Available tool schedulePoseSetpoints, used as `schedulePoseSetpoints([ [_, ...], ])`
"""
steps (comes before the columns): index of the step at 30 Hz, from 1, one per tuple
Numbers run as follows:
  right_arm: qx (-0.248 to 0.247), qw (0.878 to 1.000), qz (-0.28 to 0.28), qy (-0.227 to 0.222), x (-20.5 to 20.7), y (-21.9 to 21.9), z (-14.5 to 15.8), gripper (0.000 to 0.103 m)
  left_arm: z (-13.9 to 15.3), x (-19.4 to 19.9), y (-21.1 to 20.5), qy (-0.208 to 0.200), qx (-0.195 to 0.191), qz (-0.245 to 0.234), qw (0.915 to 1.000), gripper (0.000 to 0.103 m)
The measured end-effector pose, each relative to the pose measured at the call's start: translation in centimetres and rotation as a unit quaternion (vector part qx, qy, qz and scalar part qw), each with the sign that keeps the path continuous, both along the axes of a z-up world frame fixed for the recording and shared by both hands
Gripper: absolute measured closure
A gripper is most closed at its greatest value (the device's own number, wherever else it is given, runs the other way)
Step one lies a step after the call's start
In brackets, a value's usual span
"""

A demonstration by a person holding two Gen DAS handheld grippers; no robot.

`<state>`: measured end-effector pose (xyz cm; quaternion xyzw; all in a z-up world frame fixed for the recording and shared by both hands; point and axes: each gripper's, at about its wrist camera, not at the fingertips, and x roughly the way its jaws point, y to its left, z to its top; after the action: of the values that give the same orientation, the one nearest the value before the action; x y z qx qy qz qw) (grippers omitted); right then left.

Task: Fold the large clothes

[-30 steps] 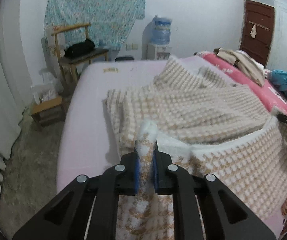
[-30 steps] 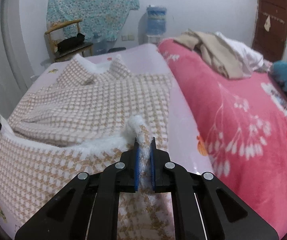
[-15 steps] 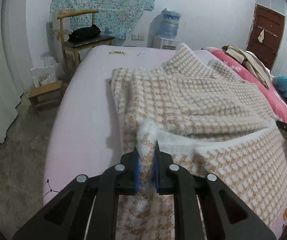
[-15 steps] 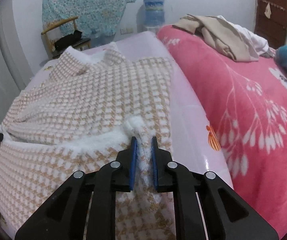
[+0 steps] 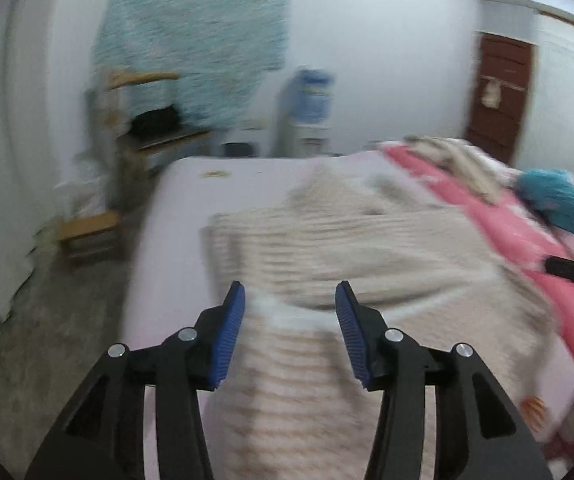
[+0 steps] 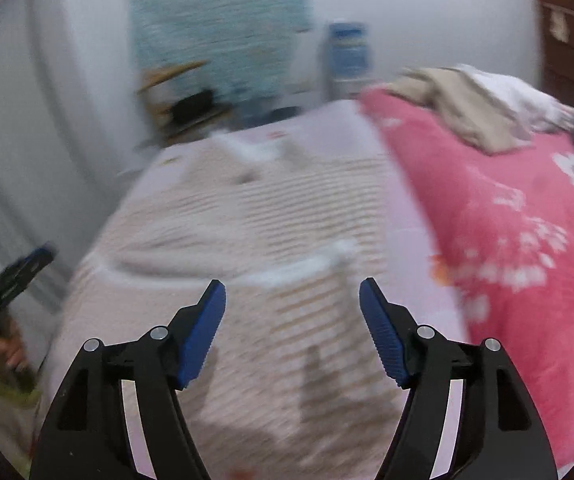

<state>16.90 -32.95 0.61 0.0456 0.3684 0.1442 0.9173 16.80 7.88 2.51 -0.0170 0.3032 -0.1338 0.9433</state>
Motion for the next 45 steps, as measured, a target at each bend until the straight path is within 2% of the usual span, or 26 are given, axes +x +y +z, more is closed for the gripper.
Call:
schedulePoseSetpoints([
  [2,-0.005,0.999,0.05,0.013,-1.2,2.3,-0.4,0.039,-0.3,-1.2,-1.8,0.02,-0.015,-0.055,0.9982,0.057],
  [3,0.0,0.996,0.082,0.029,-1.7,3.7,-1.0,0.042,-1.2,-1.8,-3.3,0.045,-0.021,-0.088,0.9949,0.057],
  [5,0.008,0.991,0.12,0.058,-2.1,5.8,-2.6,0.055,-3.2,-2.5,-5.4,0.073,-0.002,-0.117,0.9904,0.057],
  [7,0.005,0.985,0.149,0.09,-2.1,8.0,-4.8,0.065,-5.5,-2.8,-7.4,0.091,0.058,-0.114,0.9876,0.057],
  [9,-0.017,0.983,0.148,0.111,-1.5,9.7,-7.1,0.065,-7.8,-2.6,-8.3,0.102,0.096,-0.105,0.9846,0.057],
  [10,-0.03,0.983,0.145,0.11,-1.4,10.1,-7.6,0.065,-8.6,-2.4,-8.4,0.107,0.104,-0.096,0.9842,0.056],
  [13,-0.054,0.984,0.139,0.1,-1.2,10.9,-7.3,0.068,-8.7,-1.7,-7.9,0.111,0.082,-0.083,0.987,0.056],
  [16,-0.062,0.984,0.137,0.094,-1.7,10.4,-5.9,0.08,-8.6,-1.5,-7.7,0.108,0.081,-0.079,0.9877,0.056],
  [20,-0.062,0.981,0.172,0.07,-4.3,10.6,-4.4,0.08,-8.8,-1.5,-7.6,0.102,0.082,-0.077,0.9884,0.056],
  [24,-0.106,0.974,0.173,0.099,-4.6,11.9,-7.7,0.081,-8.8,-2.0,-7.6,0.103,0.077,-0.076,0.9888,0.056],
  [25,-0.101,0.976,0.17,0.094,-4.7,11.8,-8.0,0.081,-8.9,-1.8,-7.8,0.102,0.079,-0.077,0.9886,0.056],
  [28,-0.084,0.978,0.16,0.102,-4.5,11.3,-6.9,0.082,-8.8,-1.8,-7.7,0.099,0.087,-0.079,0.988,0.056],
  [32,-0.091,0.98,0.165,0.069,-5.8,10.6,-5.2,0.082,-8.8,-1.7,-7.7,0.099,0.085,-0.078,0.9883,0.056],
  [35,-0.115,0.977,0.15,0.101,-5.6,10.4,-8.1,0.082,-8.8,-1.8,-7.7,0.099,0.085,-0.079,0.9883,0.056],
  [39,-0.089,0.982,0.137,0.092,-5.8,9.5,-6.9,0.083,-8.8,-1.7,-7.6,0.099,0.084,-0.076,0.9887,0.056],
  [42,-0.09,0.987,0.108,0.074,-6.1,7.8,-5.8,0.083,-8.9,-1.5,-7.6,0.1,0.081,-0.076,0.9887,0.056],
  [45,-0.097,0.986,0.084,0.107,-5.3,6.4,-8.1,0.083,-8.9,-1.5,-7.6,0.101,0.081,-0.076,0.9887,0.056],
])
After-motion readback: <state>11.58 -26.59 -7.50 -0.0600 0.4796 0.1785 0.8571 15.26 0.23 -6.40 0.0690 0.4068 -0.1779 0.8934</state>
